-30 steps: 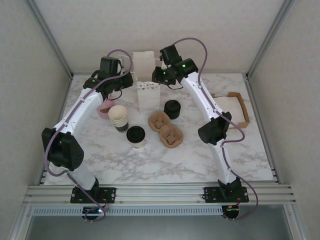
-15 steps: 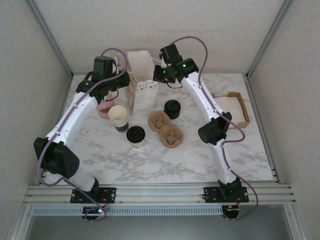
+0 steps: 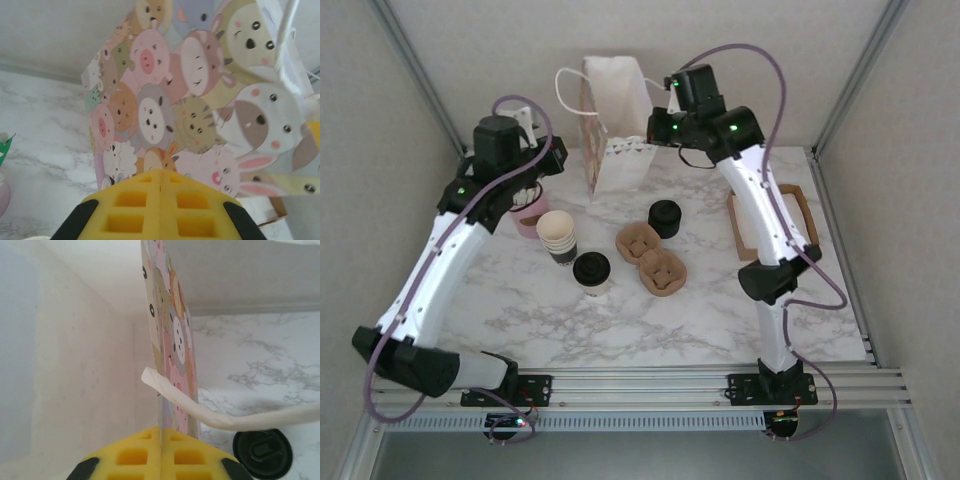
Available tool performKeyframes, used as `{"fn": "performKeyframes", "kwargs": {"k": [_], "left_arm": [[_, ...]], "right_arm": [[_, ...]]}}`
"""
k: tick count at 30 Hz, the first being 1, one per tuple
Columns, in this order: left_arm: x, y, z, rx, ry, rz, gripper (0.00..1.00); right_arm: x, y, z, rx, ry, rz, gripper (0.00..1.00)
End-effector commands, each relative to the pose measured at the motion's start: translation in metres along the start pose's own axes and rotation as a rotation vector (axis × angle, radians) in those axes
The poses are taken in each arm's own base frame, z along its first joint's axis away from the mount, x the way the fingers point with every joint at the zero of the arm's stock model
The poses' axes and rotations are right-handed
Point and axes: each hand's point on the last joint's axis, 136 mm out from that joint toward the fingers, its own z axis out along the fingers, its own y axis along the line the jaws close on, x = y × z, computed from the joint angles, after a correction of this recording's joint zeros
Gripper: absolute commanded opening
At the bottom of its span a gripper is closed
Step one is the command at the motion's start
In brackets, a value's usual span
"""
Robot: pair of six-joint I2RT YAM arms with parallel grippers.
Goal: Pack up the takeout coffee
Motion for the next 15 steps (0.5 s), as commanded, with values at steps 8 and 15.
{"fn": "performKeyframes", "kwargs": {"k": [8, 15], "left_arm": [[-0.013, -0.025, -0.047, 0.062, -0.085, -0.002, 0.06], [0.008, -0.030, -0.039, 0.083, -0.047, -0.002, 0.06]], "right_arm": [[0.015, -0.048, -0.093, 0.185, -0.016, -0.044, 0.00], [0.047, -0.087, -0.142, 0.276, -0.002, -0.035, 0.00]]}}
